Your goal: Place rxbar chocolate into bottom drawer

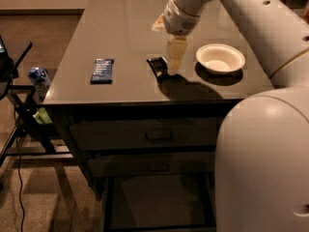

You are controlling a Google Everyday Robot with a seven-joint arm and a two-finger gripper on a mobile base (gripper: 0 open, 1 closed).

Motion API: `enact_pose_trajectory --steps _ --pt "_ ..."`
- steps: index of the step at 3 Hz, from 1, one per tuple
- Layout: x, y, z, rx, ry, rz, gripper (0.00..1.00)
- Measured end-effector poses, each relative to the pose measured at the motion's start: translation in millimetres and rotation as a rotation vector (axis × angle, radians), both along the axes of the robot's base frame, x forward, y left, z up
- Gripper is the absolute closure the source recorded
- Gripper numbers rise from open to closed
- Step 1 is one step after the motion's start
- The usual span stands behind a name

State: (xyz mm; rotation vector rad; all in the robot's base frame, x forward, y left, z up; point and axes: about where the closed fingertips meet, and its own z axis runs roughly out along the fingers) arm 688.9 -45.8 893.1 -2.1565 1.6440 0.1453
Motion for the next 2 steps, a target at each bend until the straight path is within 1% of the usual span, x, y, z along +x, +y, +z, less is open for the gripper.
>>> enact_pose_trajectory --steps 1,2 --pt "5.8 8.0 -13.1 0.003 0.017 0.023 0.00" --pt "7.4 11.4 -22.7 0.012 0.033 0.035 0.00"
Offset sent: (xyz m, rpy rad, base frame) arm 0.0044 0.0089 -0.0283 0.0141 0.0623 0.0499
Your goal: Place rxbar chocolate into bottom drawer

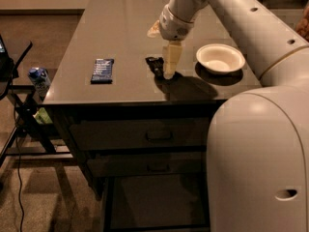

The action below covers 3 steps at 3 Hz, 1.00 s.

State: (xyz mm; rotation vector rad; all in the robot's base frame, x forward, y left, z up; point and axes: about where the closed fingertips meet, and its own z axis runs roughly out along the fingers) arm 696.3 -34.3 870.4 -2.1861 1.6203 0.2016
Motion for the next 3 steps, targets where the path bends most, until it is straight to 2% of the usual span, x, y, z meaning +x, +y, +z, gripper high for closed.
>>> enact_pose_trajectory --steps 3 --pt "5.3 -1.7 -23.5 0.007 0.038 0.003 0.00"
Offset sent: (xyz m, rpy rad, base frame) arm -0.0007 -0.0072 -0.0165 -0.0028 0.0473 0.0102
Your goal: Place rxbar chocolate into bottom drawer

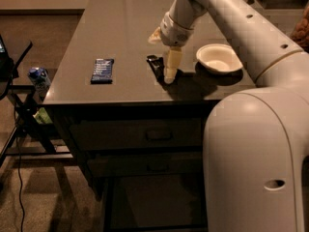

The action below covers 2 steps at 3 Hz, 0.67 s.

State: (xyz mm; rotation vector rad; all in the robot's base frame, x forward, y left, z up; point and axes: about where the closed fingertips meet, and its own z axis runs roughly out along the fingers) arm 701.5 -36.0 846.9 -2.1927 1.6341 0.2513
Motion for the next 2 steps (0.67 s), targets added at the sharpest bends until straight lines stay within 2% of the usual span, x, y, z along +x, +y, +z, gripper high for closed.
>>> enact_pose_trajectory --steps 2 --pt "0.7 -2.4 -19.1 0.000 0.027 -0.002 0.00"
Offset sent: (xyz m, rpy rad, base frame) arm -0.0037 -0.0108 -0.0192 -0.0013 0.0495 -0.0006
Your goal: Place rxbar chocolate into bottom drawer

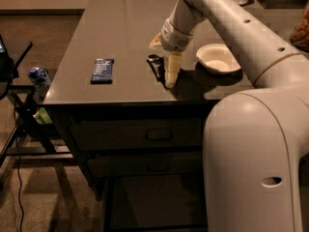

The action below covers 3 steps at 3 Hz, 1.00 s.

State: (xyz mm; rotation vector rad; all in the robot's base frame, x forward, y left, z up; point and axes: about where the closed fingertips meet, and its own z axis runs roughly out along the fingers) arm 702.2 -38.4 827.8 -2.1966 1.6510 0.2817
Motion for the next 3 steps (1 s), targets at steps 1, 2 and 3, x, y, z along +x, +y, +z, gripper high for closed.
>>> enact_pose_trajectory --steps 1,2,3 --pt "0.0 0.0 0.0 0.000 0.000 0.000 0.19" --pt "0.0 0.0 0.0 0.000 0.000 0.000 0.42" --pt "0.0 0.0 0.0 0.000 0.000 0.000 0.65"
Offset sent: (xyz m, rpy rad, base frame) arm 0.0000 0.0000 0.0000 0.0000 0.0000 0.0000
